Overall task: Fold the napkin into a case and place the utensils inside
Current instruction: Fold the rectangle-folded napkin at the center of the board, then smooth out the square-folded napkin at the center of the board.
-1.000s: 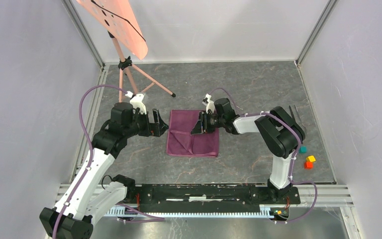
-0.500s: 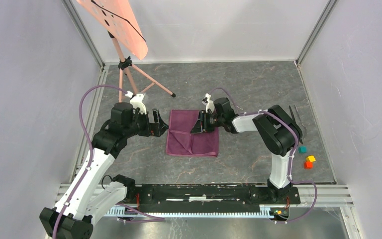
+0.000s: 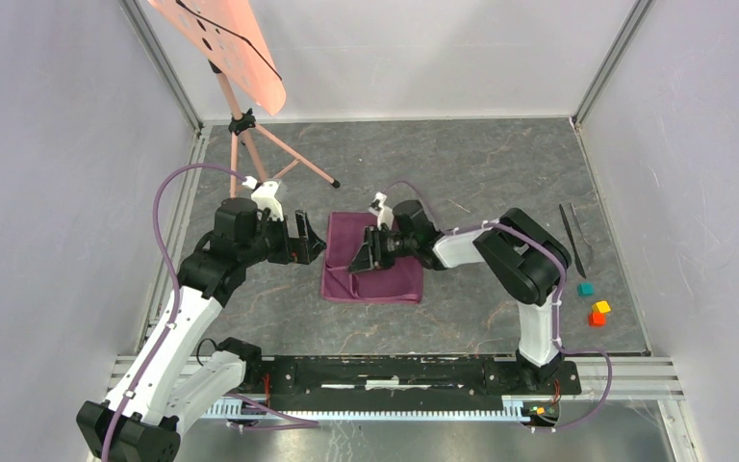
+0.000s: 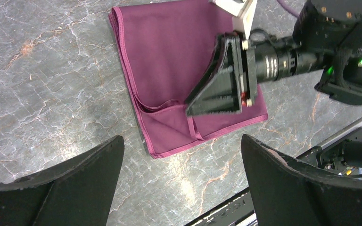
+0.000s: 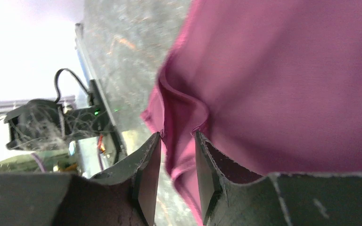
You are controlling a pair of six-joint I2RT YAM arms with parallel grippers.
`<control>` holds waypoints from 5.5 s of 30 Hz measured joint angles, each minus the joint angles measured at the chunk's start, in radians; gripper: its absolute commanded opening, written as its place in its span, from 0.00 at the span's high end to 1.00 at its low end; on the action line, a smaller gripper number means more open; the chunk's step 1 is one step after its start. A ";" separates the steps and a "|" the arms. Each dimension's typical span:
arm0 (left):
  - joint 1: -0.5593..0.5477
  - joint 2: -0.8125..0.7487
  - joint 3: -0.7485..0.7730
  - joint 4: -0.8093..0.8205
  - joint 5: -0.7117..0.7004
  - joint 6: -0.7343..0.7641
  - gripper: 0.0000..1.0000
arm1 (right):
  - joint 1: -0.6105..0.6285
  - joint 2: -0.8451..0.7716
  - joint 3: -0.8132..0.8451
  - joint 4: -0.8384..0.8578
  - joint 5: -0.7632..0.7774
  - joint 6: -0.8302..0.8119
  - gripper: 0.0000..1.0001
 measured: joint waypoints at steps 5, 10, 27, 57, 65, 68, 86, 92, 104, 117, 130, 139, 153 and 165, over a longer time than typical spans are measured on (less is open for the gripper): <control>0.000 -0.001 0.000 0.000 -0.008 0.000 0.00 | 0.115 0.000 -0.006 0.150 -0.034 0.127 0.56; 0.000 -0.004 0.000 0.000 -0.019 0.000 0.00 | 0.127 -0.065 -0.055 0.184 -0.068 0.139 0.48; -0.049 0.249 -0.006 0.002 -0.047 -0.122 0.17 | 0.011 -0.297 -0.113 -0.328 0.109 -0.301 0.53; -0.256 0.601 -0.151 0.299 -0.274 -0.351 0.81 | -0.067 -0.554 -0.399 -0.270 0.034 -0.392 0.25; -0.256 0.599 -0.180 0.377 -0.275 -0.371 0.81 | -0.087 -0.584 -0.509 -0.206 0.048 -0.388 0.25; -0.256 0.587 -0.199 0.403 -0.274 -0.374 0.82 | -0.118 -0.646 -0.558 -0.205 0.064 -0.396 0.25; -0.278 0.427 -0.170 0.190 -0.212 -0.409 0.30 | -0.232 -0.695 -0.281 -0.478 0.121 -0.449 0.16; -0.155 0.517 0.080 0.202 -0.196 -0.395 0.30 | -0.250 -0.448 -0.167 -0.249 0.047 -0.331 0.20; -0.069 0.809 0.169 0.330 -0.151 -0.391 0.32 | -0.250 -0.150 0.002 -0.093 -0.025 -0.229 0.28; -0.069 0.839 0.175 0.485 -0.051 -0.410 0.31 | -0.277 -0.071 0.017 -0.035 -0.057 -0.189 0.29; -0.043 0.961 0.183 0.522 -0.063 -0.409 0.31 | -0.330 -0.044 -0.031 0.014 -0.069 -0.195 0.29; -0.030 0.932 0.141 0.557 -0.074 -0.409 0.28 | -0.375 -0.068 -0.065 -0.020 -0.089 -0.275 0.28; -0.019 0.917 0.198 0.526 0.045 -0.410 0.28 | -0.332 -0.071 0.006 -0.035 -0.106 -0.231 0.28; 0.031 1.000 0.201 0.571 0.018 -0.412 0.25 | -0.406 0.031 0.031 0.013 -0.152 -0.241 0.27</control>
